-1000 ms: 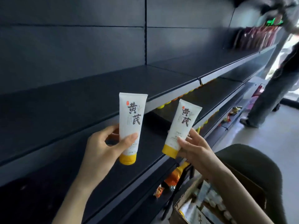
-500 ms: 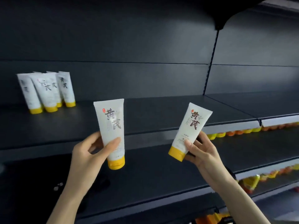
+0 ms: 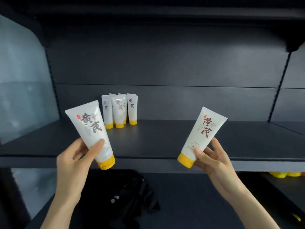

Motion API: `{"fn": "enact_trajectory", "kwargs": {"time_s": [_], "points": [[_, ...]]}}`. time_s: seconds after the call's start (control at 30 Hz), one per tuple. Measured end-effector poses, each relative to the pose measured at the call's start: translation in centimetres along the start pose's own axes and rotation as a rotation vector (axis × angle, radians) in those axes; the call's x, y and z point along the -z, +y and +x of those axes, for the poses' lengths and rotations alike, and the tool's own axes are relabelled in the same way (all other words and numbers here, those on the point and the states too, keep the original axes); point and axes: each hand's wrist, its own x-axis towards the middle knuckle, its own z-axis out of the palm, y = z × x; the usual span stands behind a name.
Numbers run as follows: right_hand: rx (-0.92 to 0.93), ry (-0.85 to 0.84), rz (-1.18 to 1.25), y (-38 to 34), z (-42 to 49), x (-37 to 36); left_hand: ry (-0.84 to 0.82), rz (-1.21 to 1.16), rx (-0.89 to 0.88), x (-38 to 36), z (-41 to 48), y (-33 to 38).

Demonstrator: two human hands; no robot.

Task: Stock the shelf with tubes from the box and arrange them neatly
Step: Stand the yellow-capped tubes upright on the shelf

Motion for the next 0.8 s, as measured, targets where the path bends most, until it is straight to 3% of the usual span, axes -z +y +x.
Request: {"fn": "enact_trajectory", "kwargs": {"time_s": [0.37,0.8], "points": [[0.052,0.041,0.054,5.0,7.7,-12.5,-0.13,0.043,-0.009,8.7,8.8,-2.4],[-0.01,0.027,-0.224,7.0,20.5,-14.9,-0.195,0.027,-0.032,10.9,13.1,-4.3]]}}
